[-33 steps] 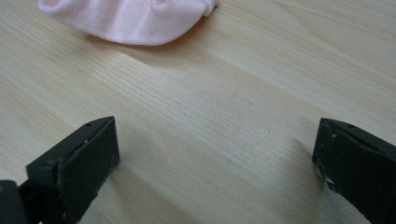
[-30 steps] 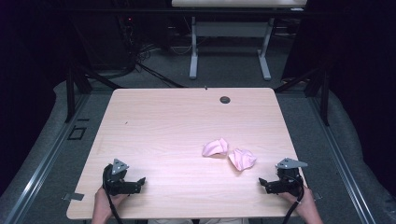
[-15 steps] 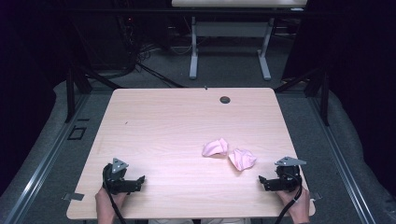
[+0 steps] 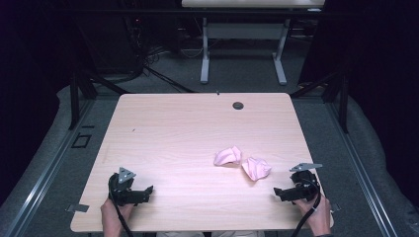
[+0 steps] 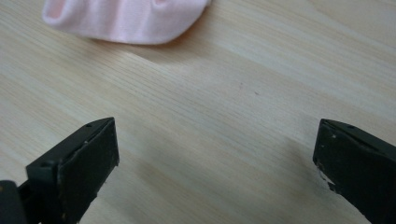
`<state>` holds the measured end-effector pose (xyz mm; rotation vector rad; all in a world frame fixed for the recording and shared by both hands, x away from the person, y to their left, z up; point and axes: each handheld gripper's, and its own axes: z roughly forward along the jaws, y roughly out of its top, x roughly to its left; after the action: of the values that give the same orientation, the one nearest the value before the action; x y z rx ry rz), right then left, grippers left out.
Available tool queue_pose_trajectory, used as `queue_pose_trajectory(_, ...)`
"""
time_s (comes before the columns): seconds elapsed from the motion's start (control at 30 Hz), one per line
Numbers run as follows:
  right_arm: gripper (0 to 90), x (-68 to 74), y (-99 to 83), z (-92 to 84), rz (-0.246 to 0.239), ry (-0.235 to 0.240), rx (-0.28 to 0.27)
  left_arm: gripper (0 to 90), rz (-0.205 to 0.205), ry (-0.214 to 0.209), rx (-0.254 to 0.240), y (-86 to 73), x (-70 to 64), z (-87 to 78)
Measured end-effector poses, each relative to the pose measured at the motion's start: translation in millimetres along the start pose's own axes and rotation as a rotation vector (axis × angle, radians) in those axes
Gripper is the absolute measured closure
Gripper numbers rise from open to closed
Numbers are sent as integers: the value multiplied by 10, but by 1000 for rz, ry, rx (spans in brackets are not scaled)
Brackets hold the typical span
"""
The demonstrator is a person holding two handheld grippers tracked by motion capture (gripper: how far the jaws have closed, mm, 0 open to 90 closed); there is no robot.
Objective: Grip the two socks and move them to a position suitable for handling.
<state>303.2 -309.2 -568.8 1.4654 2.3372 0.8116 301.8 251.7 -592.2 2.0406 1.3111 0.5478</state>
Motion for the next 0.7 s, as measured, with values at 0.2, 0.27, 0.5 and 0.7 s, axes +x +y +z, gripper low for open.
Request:
queue_pose_trajectory(0.2,0,72,215,-41,-37,27,23,5,4,1,-2,-1,0,-1)
queue_pose_trajectory(0.27,0,105,304,-44,-49,38,29,5,3,2,-1,-1,-1,-1)
queue_pose_trajectory(0.5,0,264,591,29,-107,57,62,5,-4,7,-4,-3,-1,1)
queue_pose_trajectory(0.7,0,360,846,100,-146,55,78,5,-4,7,-4,-3,-2,1)
